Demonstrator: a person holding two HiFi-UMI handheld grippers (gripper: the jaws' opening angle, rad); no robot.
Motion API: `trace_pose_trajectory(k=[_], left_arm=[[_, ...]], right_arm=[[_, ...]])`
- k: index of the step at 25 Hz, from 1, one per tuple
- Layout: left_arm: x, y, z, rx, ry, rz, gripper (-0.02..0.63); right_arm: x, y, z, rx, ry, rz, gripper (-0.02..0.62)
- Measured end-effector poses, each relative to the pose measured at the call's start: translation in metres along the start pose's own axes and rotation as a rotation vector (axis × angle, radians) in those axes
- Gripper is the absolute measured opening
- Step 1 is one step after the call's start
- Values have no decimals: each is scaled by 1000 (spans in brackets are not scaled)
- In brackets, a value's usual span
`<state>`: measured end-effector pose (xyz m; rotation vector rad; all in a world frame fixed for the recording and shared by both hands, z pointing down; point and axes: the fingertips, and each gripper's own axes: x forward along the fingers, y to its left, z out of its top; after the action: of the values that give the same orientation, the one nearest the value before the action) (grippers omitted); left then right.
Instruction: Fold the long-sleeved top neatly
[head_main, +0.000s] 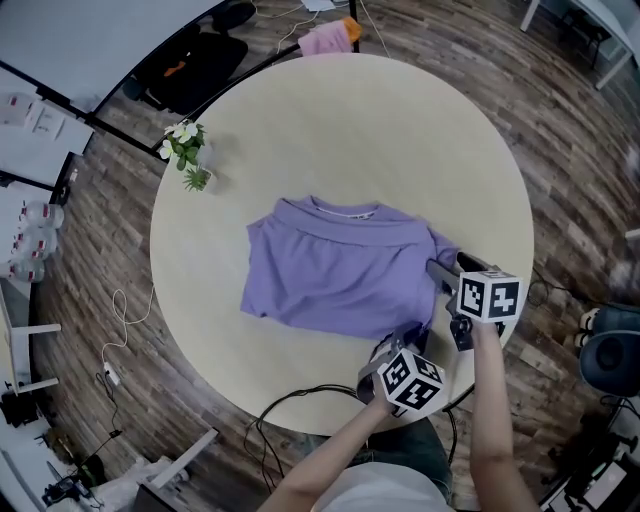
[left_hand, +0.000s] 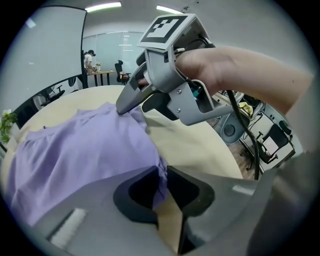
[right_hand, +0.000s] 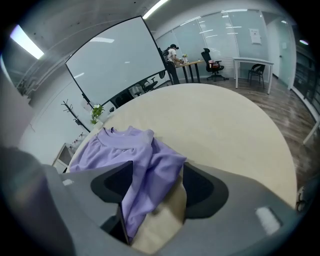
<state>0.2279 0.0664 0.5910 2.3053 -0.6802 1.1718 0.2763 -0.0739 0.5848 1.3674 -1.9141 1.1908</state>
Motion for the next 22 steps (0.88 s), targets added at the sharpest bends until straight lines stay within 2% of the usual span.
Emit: trace_pose_trajectory(k=[4,7,9,10,11,17,22], left_arm=[[-1,1,1,-24,-10,-10,55],[-3,1,1,-35,-15,-16,49],[-3,3,1,-49,-23,-24,43],[-4,3,1,-58,-27,-31,41],[-4,4,2,-67,-30,-40,40],[-25,8,7,-132,-100,-86,34],[-60,29,16,-202,-181,-94,34]], right_arm=[[9,1,-3,-14,27,-46,338],[9,-4,-3,-31,22,-99,265],[11,-2,-4,-18,8,-83,220],[13,2,-4,1,0,-64,145],[14,4,-4,21,-9,-53,103],[6,12,4,19,-27,-119,84],[-7,33,24,34,-62,-130,83]])
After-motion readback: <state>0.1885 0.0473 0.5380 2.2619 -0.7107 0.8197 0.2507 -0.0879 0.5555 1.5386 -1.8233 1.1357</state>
